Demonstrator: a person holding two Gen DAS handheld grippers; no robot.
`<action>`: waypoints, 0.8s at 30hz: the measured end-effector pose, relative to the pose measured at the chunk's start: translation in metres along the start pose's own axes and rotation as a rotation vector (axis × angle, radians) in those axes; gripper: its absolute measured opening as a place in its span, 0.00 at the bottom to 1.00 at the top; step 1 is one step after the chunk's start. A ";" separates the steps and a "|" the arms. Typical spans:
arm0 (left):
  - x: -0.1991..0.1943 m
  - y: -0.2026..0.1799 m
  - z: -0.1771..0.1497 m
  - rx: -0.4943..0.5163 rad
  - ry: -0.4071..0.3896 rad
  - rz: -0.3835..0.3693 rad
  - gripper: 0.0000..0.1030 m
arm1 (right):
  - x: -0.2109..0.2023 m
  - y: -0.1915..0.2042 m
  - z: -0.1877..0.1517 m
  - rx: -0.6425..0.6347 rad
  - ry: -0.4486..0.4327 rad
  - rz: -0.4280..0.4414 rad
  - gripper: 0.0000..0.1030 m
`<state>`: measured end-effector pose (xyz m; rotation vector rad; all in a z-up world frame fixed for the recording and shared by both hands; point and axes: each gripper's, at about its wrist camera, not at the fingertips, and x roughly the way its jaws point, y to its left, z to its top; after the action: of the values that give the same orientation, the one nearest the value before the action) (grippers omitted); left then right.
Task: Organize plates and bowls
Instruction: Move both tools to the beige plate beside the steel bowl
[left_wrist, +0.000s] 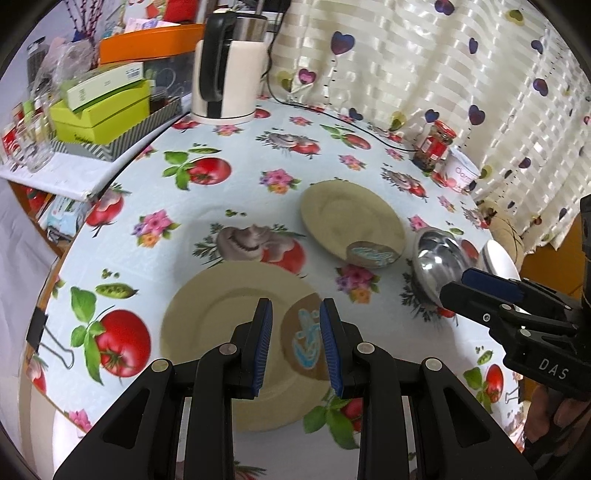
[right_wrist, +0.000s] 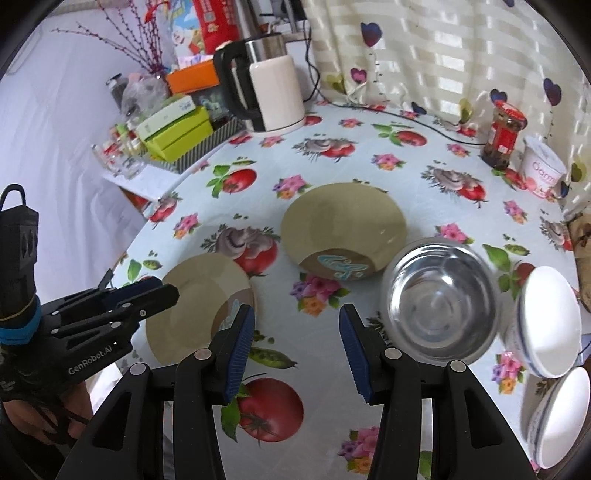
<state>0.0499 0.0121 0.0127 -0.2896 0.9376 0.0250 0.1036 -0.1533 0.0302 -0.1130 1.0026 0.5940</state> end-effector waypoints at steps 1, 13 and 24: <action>0.001 -0.002 0.001 0.002 0.002 -0.004 0.27 | -0.002 -0.002 0.000 0.003 -0.004 -0.002 0.46; 0.015 -0.033 0.022 0.038 0.022 -0.043 0.27 | -0.014 -0.027 0.008 0.024 -0.041 -0.053 0.46; 0.029 -0.044 0.034 0.049 0.040 -0.050 0.27 | -0.017 -0.035 0.016 -0.002 -0.058 -0.086 0.46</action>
<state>0.0999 -0.0245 0.0188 -0.2690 0.9689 -0.0494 0.1267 -0.1843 0.0468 -0.1395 0.9364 0.5168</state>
